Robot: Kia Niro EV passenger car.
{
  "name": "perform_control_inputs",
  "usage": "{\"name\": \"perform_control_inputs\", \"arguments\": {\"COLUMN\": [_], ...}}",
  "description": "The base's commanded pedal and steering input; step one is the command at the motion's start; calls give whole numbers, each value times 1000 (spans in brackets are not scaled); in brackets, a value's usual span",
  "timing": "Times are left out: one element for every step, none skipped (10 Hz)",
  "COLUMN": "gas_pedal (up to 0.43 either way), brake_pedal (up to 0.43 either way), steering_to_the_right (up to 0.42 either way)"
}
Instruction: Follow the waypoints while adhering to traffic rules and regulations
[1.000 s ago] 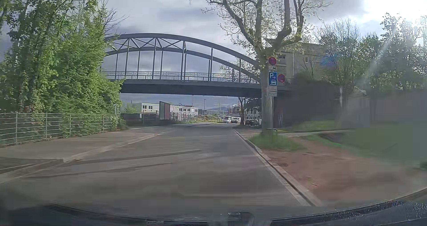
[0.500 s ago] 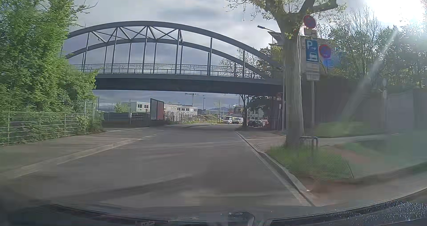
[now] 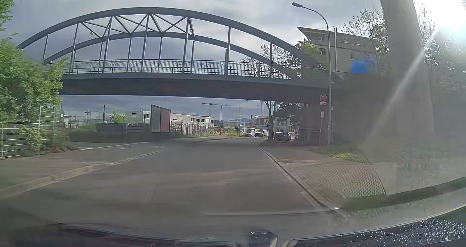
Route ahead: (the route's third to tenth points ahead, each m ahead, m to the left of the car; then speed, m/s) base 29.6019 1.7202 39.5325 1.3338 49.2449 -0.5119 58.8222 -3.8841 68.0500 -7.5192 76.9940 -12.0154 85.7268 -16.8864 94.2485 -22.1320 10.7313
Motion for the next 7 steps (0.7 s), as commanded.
{"name": "perform_control_inputs", "arguments": {"gas_pedal": [0, 0, 0, 0, 0, 0, 0], "brake_pedal": [0, 0, 0, 0, 0, 0, 0], "steering_to_the_right": [-1, -1, 0, 2, 2, 2, 2]}}
